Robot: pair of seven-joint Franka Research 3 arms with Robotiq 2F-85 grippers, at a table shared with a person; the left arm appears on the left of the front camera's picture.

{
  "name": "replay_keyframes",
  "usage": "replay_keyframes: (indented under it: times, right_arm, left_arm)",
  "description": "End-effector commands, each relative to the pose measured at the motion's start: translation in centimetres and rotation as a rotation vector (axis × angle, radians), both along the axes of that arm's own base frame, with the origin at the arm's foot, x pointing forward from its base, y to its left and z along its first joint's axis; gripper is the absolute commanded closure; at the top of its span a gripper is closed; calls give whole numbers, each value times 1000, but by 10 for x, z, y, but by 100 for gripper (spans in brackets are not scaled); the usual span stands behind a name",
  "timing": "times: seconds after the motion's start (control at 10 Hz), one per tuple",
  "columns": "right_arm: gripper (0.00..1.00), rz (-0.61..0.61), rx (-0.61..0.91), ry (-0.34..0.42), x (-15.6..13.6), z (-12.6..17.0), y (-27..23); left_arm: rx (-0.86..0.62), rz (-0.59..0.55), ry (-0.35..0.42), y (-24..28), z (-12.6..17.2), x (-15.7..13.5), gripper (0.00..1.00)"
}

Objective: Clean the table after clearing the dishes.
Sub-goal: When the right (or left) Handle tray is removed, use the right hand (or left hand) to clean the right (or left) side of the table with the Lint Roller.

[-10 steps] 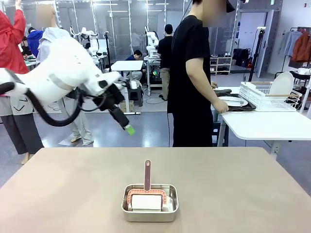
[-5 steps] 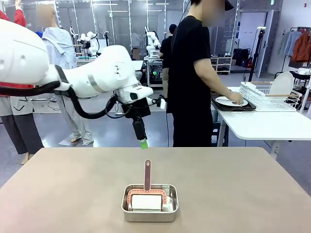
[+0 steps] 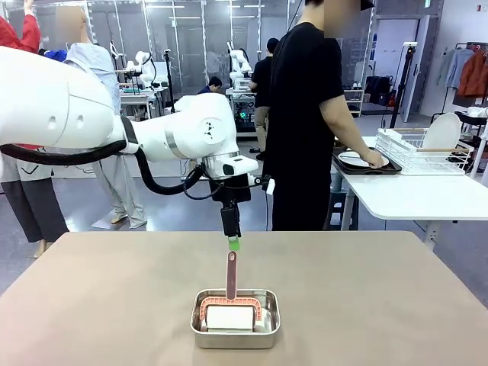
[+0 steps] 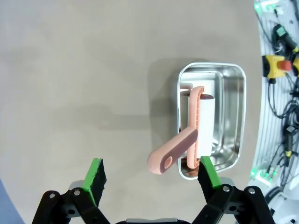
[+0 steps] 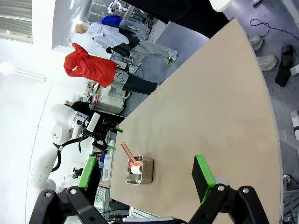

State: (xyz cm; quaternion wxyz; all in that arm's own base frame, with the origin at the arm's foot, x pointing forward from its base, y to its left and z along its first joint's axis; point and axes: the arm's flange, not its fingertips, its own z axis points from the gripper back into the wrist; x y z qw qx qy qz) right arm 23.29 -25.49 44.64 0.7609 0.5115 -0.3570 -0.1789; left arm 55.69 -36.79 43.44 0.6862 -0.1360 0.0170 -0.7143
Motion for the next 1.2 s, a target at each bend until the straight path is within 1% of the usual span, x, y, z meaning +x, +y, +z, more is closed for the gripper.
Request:
replay_keyframes:
  times: [0.0, 0.2, 0.3, 0.4, 0.6, 0.8, 0.9, 1.1]
  right_arm:
    - [0, -8, 1, -12, 1, 2, 0]
    - [0, -8, 1, -12, 1, 2, 0]
    - [0, -8, 1, -12, 1, 2, 0]
    - [0, -8, 1, -12, 1, 2, 0]
    - [0, -8, 1, -12, 1, 2, 0]
    - [0, -8, 1, -12, 1, 2, 0]
    - [0, -8, 1, -12, 1, 2, 0]
    - [0, -8, 1, -12, 1, 2, 0]
  left_arm:
    - [84, -32, 50, -7, -4, 5, 0]
    - [112, -17, 85, -9, -14, 5, 0]
    - [99, 33, 134, -7, -20, 6, 0]
    - [82, 38, 171, -6, -27, 1, 0]
    - [86, 18, 198, -6, -39, -10, 0]
    - [131, -11, 223, -10, -53, -20, 0]
    - [167, -19, 218, -13, -58, -22, 0]
    - [180, -25, 224, -14, -61, -23, 0]
